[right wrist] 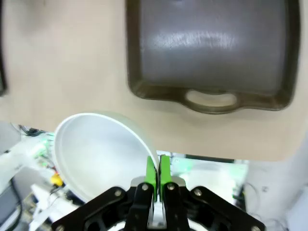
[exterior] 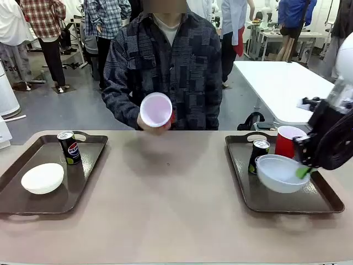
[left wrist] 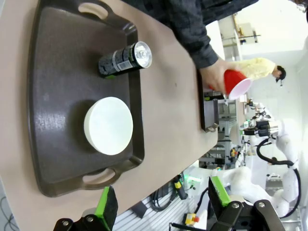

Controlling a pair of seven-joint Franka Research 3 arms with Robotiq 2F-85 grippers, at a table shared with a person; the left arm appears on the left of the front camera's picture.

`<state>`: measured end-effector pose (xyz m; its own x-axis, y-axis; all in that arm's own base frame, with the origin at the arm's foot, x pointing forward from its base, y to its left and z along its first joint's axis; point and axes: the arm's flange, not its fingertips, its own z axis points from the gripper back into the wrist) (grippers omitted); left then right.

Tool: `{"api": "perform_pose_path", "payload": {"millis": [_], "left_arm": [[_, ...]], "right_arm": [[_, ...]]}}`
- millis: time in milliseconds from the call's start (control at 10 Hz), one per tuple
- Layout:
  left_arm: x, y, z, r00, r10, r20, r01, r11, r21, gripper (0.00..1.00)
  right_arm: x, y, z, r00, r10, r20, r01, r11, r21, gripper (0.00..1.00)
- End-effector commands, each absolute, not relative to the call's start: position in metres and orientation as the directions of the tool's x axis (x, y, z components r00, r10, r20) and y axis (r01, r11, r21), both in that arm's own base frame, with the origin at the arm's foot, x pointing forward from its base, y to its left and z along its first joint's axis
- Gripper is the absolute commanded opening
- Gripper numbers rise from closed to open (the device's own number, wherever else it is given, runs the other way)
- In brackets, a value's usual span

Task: Prepare tableware on both trays.
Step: Pick up a Picnic Bowl from the table and place it on a Handle tray.

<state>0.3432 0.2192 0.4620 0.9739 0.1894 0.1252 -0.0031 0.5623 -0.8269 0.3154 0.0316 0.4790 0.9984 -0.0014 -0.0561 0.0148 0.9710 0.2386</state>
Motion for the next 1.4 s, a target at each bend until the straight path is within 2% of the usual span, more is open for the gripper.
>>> {"api": "perform_pose_path", "payload": {"millis": [0, 300, 700, 800, 1300], "left_arm": [[0.341, 0.218, 0.464, 0.973, 0.194, 0.124, -0.005, 0.554, -0.832, 1.00], [0.341, 0.218, 0.464, 0.973, 0.194, 0.124, -0.005, 0.554, -0.832, 1.00], [0.341, 0.218, 0.464, 0.973, 0.194, 0.124, -0.005, 0.554, -0.832, 1.00], [0.341, 0.218, 0.464, 0.973, 0.194, 0.124, -0.005, 0.554, -0.832, 1.00], [0.341, 0.218, 0.464, 0.973, 0.194, 0.124, -0.005, 0.554, -0.832, 1.00]], "right_arm": [[0.324, 0.002, 0.488, 0.999, 0.013, -0.045, -0.002, 0.974, 0.228, 0.01], [0.326, -0.025, 0.489, 0.998, -0.063, -0.022, 0.066, 0.964, 0.257, 0.01], [0.322, -0.016, 0.489, 0.999, -0.028, -0.028, 0.034, 0.967, 0.252, 0.01], [0.323, -0.020, 0.490, 0.999, -0.041, -0.026, 0.046, 0.968, 0.247, 0.04], [0.349, -0.041, 0.439, 0.999, 0.046, 0.010, -0.047, 0.984, 0.170, 0.04]]}}
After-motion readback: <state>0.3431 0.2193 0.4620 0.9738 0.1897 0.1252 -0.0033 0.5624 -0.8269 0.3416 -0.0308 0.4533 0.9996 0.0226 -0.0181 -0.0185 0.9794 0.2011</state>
